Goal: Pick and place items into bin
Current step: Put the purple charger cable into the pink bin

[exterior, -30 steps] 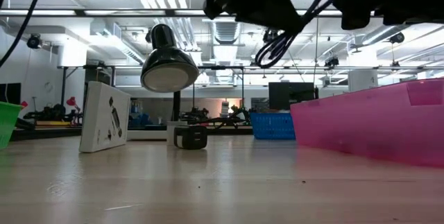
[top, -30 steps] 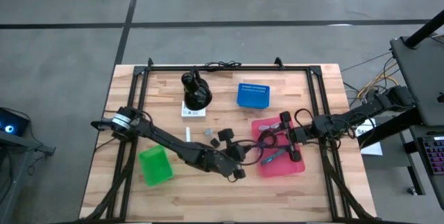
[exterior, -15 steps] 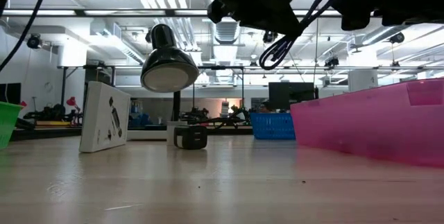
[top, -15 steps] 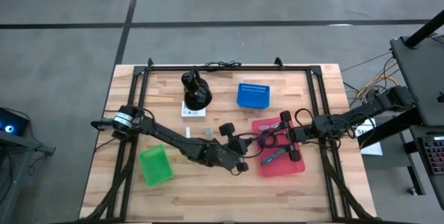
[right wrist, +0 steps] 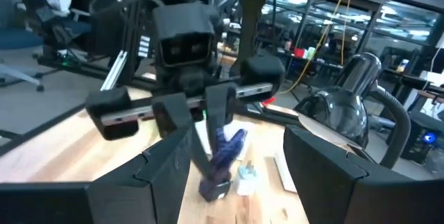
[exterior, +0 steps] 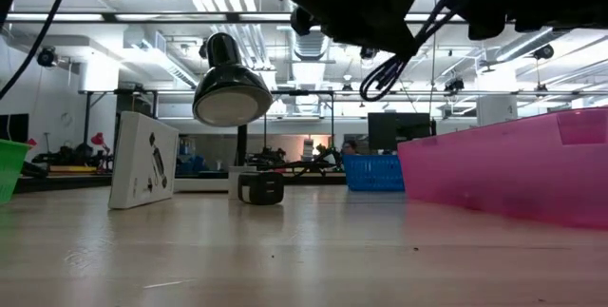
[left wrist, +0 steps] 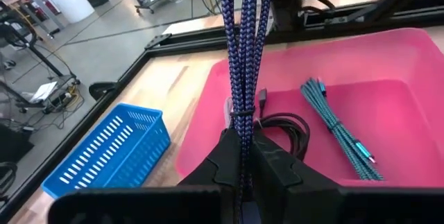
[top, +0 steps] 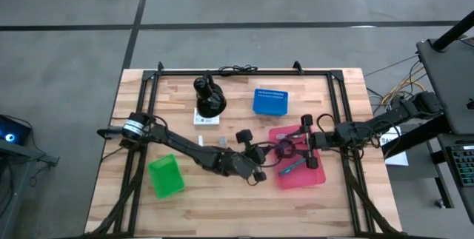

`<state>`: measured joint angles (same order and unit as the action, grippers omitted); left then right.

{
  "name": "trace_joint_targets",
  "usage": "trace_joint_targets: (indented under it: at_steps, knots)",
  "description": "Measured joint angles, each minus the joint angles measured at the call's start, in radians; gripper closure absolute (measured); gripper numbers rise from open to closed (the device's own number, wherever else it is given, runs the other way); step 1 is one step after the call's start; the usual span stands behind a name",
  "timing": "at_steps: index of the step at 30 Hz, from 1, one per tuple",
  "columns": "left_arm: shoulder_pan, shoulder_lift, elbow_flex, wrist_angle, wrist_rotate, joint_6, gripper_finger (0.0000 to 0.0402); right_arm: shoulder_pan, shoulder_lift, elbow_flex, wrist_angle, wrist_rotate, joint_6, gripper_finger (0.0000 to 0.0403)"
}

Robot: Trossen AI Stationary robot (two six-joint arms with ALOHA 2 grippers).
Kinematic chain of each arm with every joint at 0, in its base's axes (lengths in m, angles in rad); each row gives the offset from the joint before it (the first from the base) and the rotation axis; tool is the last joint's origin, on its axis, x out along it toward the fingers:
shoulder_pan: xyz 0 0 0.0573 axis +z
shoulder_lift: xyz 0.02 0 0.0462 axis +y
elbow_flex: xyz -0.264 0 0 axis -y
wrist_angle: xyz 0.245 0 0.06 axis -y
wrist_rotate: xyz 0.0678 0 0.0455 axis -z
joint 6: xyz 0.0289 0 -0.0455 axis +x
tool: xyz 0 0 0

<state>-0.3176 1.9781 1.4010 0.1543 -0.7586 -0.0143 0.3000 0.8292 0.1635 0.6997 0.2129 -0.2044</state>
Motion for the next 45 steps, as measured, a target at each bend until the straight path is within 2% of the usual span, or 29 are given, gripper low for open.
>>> trace_joint_targets:
  at_steps: [7,23,28,30,45]
  knots:
    - [0.006,0.0,0.002,0.019,0.0,0.03,0.0394,0.0,0.034,0.0,0.016,-0.001,0.01,0.0188]
    - [0.008,-0.002,0.001,0.024,0.002,0.047,0.0394,-0.002,0.213,0.066,0.091,-0.001,-0.014,0.0188]
    - [0.008,-0.002,0.001,0.025,0.002,0.046,0.0394,-0.002,0.219,0.072,0.091,0.074,-0.008,0.0193]
    - [0.008,-0.002,0.001,0.025,0.003,0.046,0.0393,-0.002,0.211,0.068,0.09,0.1,-0.008,0.0201]
    - [0.008,-0.002,0.001,0.026,0.0,0.043,0.0393,-0.001,0.207,0.061,0.089,0.101,-0.008,0.031]
